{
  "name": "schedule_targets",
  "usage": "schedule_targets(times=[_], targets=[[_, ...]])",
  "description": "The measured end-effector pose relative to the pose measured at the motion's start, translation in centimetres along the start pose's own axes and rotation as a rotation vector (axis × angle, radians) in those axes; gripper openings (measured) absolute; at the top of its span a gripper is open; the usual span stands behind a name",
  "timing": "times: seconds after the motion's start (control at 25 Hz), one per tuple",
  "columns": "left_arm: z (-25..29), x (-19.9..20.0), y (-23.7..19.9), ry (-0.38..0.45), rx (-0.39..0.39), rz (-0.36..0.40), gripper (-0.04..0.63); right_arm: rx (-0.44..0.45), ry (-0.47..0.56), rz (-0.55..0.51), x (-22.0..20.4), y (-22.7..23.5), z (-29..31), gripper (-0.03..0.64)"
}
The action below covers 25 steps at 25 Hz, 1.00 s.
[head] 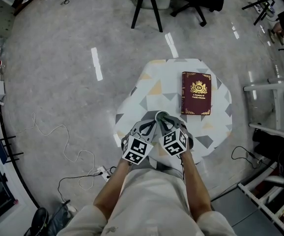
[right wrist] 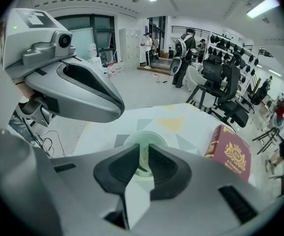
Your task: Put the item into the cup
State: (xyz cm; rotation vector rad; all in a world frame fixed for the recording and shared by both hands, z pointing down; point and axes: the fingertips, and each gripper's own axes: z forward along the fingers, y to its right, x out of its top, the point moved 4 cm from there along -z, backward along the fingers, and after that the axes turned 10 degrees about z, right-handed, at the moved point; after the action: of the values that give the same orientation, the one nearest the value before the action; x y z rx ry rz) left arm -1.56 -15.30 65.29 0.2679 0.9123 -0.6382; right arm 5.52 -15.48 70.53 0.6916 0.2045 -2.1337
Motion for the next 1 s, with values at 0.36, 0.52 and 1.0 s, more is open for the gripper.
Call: schedule_targets(times=[0.36, 0.52, 1.0], targets=[[-0.7, 0.8, -0.3, 0.020, -0.001, 0.023, 0.011, -0.038, 0.065, 0.054, 1.0, 0.4, -2.1, 0.064], [-1.6, 2.0, -0.6, 0.046, 0.004, 0.042, 0.012, -0.076, 0.149, 0.098, 2.1, 0.8, -4.5, 0.064], [-5.2, 10.0, -1.1, 0.222, 0.014, 0.144, 0.012, -0.208, 0.466, 0.196, 6.5, 1.5, -14.7, 0.054]])
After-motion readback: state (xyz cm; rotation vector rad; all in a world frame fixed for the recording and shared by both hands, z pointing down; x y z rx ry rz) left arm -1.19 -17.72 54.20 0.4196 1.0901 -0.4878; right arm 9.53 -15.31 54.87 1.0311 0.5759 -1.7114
